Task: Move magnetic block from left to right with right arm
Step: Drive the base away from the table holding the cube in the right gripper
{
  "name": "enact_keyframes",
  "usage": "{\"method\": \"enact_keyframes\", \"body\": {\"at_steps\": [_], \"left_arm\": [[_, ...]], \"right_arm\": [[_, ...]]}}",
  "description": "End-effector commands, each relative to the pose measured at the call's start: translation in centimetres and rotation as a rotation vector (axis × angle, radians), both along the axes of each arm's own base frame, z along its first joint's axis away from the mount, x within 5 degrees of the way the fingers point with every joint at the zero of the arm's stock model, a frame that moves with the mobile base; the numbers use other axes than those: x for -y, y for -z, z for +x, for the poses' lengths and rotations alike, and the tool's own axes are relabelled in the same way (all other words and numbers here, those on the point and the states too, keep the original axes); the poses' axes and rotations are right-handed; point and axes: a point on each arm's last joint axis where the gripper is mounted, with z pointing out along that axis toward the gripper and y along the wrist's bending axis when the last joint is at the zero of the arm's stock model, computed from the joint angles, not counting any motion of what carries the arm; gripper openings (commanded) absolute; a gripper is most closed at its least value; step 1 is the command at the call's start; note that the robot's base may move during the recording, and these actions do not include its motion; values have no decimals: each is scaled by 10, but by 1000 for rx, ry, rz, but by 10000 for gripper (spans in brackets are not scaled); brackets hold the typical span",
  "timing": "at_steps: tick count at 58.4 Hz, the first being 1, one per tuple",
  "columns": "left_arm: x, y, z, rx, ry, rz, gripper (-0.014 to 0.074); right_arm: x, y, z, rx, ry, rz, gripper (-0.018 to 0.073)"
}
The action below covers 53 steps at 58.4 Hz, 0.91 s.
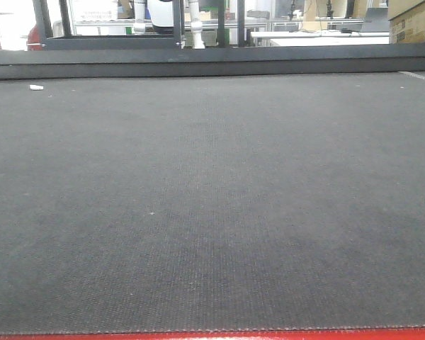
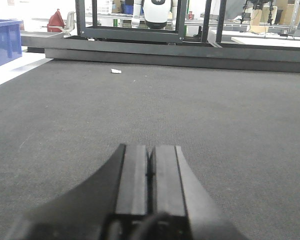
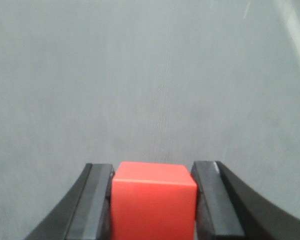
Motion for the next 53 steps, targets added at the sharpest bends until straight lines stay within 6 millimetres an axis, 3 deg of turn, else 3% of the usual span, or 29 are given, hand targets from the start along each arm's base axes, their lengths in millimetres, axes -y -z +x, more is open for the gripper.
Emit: {"method": "enact_keyframes", "body": {"at_steps": [1,14,53], "left_arm": [[0,-5,-1,90,-2,-13,-126],[0,-5,-1,90,-2,-13,-126],[0,-5,-1,90,-2,-13,-126]], "right_arm": [[3,-20,-14,162,-15,13,134],[9,-28,-40,275,-14,40,134],[9,-29,-40,281,-15,38,134]]}}
